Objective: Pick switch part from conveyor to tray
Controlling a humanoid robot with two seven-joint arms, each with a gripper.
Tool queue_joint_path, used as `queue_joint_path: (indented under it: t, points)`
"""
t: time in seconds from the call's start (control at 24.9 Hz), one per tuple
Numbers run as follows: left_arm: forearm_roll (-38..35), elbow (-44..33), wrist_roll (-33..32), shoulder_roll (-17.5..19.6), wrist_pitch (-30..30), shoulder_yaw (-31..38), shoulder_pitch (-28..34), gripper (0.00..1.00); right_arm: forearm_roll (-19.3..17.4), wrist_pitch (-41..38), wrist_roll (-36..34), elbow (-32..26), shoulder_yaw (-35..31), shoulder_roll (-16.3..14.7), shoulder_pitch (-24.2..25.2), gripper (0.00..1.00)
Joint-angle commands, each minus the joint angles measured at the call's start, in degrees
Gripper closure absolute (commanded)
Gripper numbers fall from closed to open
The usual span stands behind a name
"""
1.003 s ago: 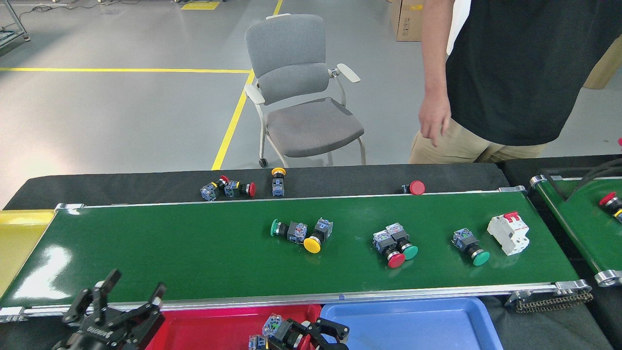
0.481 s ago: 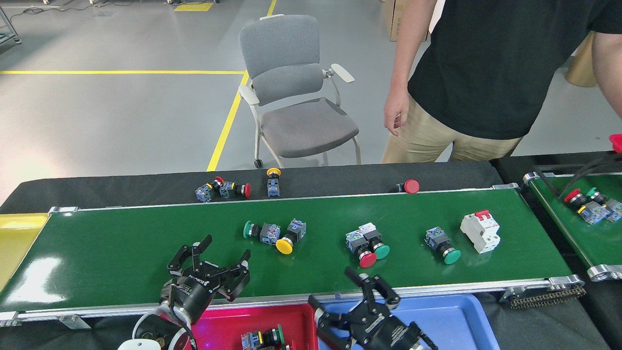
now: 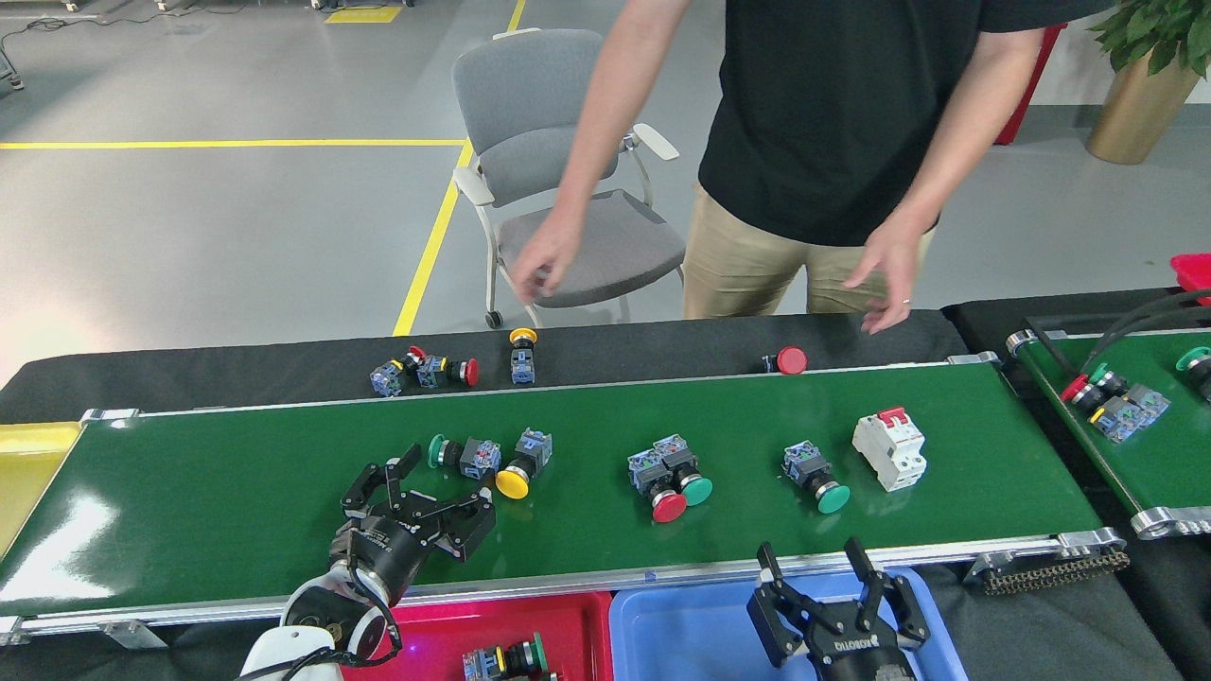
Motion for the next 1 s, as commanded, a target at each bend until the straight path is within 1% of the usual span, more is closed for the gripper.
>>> queue_joint_path:
  t: [0.0,0.08,0.16,0.2,0.28,0.32,0.4,0.44,0.48,0.52,0.6,0.64,0.72,0.76,0.84,0.88,0.92,0.96]
  points:
    - [-0.16,1.28,0.2,-0.01,1.16,0.09,-2.08,0.0,0.51,0.46,-0.2,-0.65,0.32,0.16,-1.96,0.01]
    - [-0.16,3.65,0.2,-0.01,2.39,0.09,-4.01,0.0,2.45,0.63,0.06,0.66,1.64,1.04,-4.86,0.01]
    - [-0.16,6.2,0.2,-0.01,3.97,0.09,-6.12,0.0,5.78,1.86,0.41,3.91,3.92,2.97,-7.75,0.01]
    - [-0.16,7.17,0.28,-0.01,4.41,0.18,-6.82,0.0,6.67,2.65,0.5,5.41,4.63,3.59,-8.9,0.01]
    - [-0.16,8.84,0.28,0.16,4.94,0.18,-8.14,0.0,7.46,5.11,0.59,9.71,7.26,4.47,-12.41,0.01]
    - [-0.16,9.28,0.28,0.16,4.94,0.18,-8.23,0.0,7.46,5.9,0.59,10.86,8.14,4.56,-13.29,0.01]
    - [-0.16,9.63,0.46,0.16,4.94,0.27,-8.23,0.01,7.46,7.4,0.59,12.0,9.55,4.38,-14.17,0.01]
    - [-0.16,9.54,0.72,0.16,4.94,0.27,-8.23,0.04,7.46,7.57,0.59,12.0,9.63,4.38,-14.26,0.01]
    - [0.01,9.45,0.9,0.25,4.85,0.27,-7.79,0.18,7.55,8.1,0.68,12.0,9.63,4.38,-14.17,0.01]
    - [0.1,9.36,0.99,0.51,4.5,0.27,-7.35,0.36,7.55,8.72,0.77,11.74,9.63,4.38,-14.17,0.01]
    - [0.37,8.4,0.99,1.39,3.71,0.18,-4.89,0.85,7.72,11.35,1.21,11.48,9.72,4.3,-13.91,0.01]
    - [0.45,7.08,1.16,1.48,2.31,0.45,-4.1,0.92,7.98,12.93,1.21,11.48,9.72,4.12,-14.0,0.01]
    - [0.72,2.95,2.13,2.1,-1.83,0.97,-1.72,0.95,8.07,14.78,1.29,11.56,9.72,4.03,-14.09,0.01]
    - [0.89,-0.22,2.57,2.89,-4.11,1.5,0.82,0.95,8.07,15.4,1.29,11.56,9.72,4.03,-14.17,0.01]
    - [1.16,-8.48,2.66,4.21,-9.04,2.73,6.71,0.95,8.25,15.75,1.29,12.44,9.72,3.94,-14.79,0.01]
    - [1.16,-13.3,2.66,4.64,-12.54,3.0,10.22,0.94,8.25,15.75,1.38,13.49,9.72,3.86,-15.31,0.01]
    - [1.24,-16.39,2.57,5.0,-15.1,3.17,12.69,0.94,8.34,15.75,1.29,14.55,9.72,3.86,-15.84,0.01]
    - [1.51,-20.87,2.57,5.52,-18.88,3.79,16.91,0.92,8.6,15.75,1.29,16.22,9.9,4.38,-16.81,0.01]
